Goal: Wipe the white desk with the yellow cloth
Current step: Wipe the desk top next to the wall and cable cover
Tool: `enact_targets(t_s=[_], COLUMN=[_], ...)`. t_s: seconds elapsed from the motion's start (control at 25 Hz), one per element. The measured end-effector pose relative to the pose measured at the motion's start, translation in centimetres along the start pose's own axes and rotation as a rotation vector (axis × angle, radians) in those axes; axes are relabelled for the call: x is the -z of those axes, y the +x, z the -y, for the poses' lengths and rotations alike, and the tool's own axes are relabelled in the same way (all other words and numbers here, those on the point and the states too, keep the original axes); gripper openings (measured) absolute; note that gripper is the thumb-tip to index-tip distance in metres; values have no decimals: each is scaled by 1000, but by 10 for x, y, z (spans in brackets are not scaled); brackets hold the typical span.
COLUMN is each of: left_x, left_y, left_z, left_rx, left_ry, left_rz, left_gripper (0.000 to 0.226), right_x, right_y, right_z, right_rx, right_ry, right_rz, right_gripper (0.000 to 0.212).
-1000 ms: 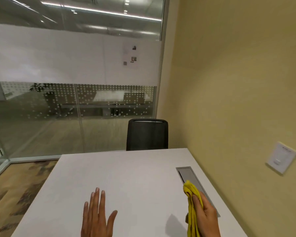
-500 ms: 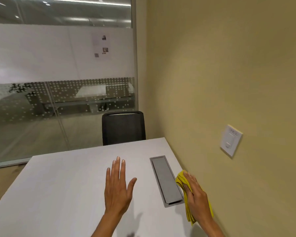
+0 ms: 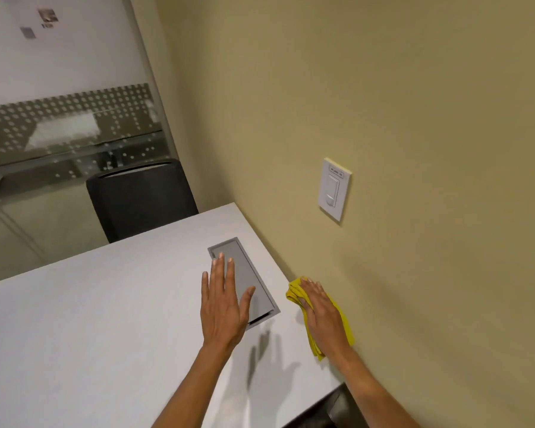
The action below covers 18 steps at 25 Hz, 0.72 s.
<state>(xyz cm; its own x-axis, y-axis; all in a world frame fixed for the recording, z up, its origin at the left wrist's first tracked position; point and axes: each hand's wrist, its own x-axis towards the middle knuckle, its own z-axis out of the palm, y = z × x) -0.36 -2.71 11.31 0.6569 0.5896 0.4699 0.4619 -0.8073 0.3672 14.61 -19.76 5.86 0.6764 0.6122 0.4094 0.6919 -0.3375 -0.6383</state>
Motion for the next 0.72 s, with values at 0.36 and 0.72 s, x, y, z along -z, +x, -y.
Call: enact_targets(t_s=[0.36,0.72], left_x=[-96,-154], left_y=[-24,-45], left_z=[-15,1], left_rx=[29,37], left_ry=[-29,5], left_rz=[151,261], left_gripper=[73,72], right_x=[-47,-109], right_y=[-32,-44], right_z=[-78,-102], right_rx=[-3,-43], right_ry=[-126,-242], right_rz=[58,215], right_gripper=[35,46])
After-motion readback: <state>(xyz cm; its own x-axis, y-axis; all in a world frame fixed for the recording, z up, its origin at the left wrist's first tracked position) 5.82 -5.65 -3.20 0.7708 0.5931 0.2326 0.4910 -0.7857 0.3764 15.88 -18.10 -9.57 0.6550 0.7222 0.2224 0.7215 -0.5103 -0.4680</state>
